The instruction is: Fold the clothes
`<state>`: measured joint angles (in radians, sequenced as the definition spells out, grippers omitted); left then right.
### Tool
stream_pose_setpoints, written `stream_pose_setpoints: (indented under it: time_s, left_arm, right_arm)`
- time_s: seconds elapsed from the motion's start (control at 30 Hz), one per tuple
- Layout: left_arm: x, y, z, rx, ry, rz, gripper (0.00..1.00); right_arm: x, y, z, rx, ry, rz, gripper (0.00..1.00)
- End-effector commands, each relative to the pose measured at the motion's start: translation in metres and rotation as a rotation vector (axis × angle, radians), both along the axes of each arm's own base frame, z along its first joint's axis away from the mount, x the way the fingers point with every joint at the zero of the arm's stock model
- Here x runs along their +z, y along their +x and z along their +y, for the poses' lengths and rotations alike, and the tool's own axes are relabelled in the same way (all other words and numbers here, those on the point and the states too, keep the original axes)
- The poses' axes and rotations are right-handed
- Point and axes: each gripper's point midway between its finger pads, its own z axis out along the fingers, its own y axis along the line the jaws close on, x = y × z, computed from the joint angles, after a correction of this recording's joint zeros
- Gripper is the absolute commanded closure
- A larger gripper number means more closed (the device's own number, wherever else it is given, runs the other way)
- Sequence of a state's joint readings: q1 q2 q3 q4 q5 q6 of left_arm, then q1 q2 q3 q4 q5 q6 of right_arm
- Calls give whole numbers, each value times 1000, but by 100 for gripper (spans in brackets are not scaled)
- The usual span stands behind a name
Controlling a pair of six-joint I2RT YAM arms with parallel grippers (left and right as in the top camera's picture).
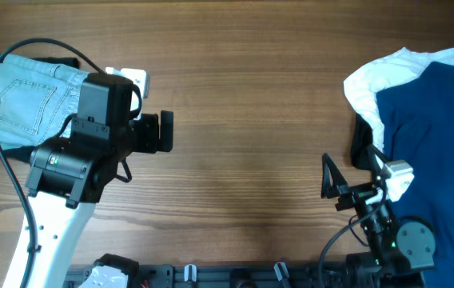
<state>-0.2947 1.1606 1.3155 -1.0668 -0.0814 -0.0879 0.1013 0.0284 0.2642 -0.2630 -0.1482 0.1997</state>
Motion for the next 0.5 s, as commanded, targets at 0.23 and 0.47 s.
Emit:
stream_pose_setpoints:
  time_s: [0.23, 0.47]
  left_arm:
    - [-3, 1, -1, 7, 0, 6, 0]
    - [-3, 1, -1, 7, 1, 6, 0]
  right_arm:
    - [-57, 12, -2, -24, 69, 107, 0]
    - [-63, 14, -2, -29, 133, 119, 1]
